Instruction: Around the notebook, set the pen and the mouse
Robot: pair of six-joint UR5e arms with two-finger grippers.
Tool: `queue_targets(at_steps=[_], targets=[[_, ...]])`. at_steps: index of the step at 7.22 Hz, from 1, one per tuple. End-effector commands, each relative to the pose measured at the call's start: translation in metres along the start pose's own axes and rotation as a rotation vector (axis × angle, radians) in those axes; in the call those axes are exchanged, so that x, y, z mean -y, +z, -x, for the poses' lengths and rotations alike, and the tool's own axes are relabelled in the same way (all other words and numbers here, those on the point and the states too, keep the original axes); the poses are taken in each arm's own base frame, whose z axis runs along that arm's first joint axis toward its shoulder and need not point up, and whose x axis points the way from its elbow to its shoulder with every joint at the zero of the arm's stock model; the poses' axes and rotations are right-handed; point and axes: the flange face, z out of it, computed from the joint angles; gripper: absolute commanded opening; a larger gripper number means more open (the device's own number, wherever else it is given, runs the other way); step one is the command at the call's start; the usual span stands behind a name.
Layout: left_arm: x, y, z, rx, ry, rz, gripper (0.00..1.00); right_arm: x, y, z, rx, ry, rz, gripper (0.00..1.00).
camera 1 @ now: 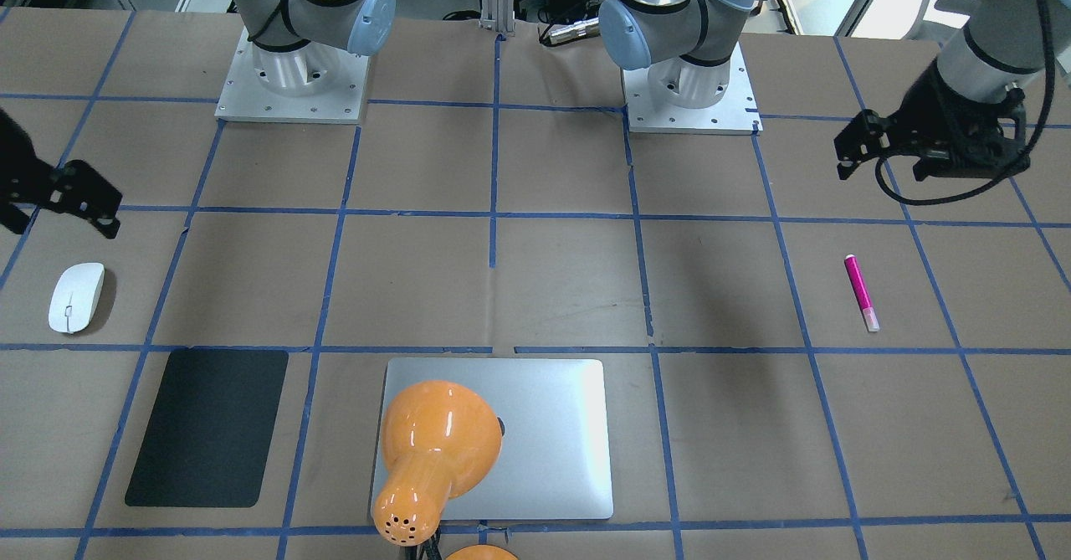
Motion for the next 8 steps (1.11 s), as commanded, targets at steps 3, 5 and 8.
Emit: queue_targets(at_steps=[3,5,8], targets=[[0.023,0.159,0.088,-0.035,0.047,-0.117,1.00,0.009,0.110,-0.121,0.008,-0.064,0.006,1.00],[0.028,0.196,0.098,-0.076,0.017,-0.068,0.99,-0.005,0.152,-0.128,0.002,-0.067,-0.006,1.00],[0.032,0.239,0.122,-0.089,-0.026,-0.045,0.82,-0.007,0.187,-0.134,-0.004,-0.128,0.002,1.00]])
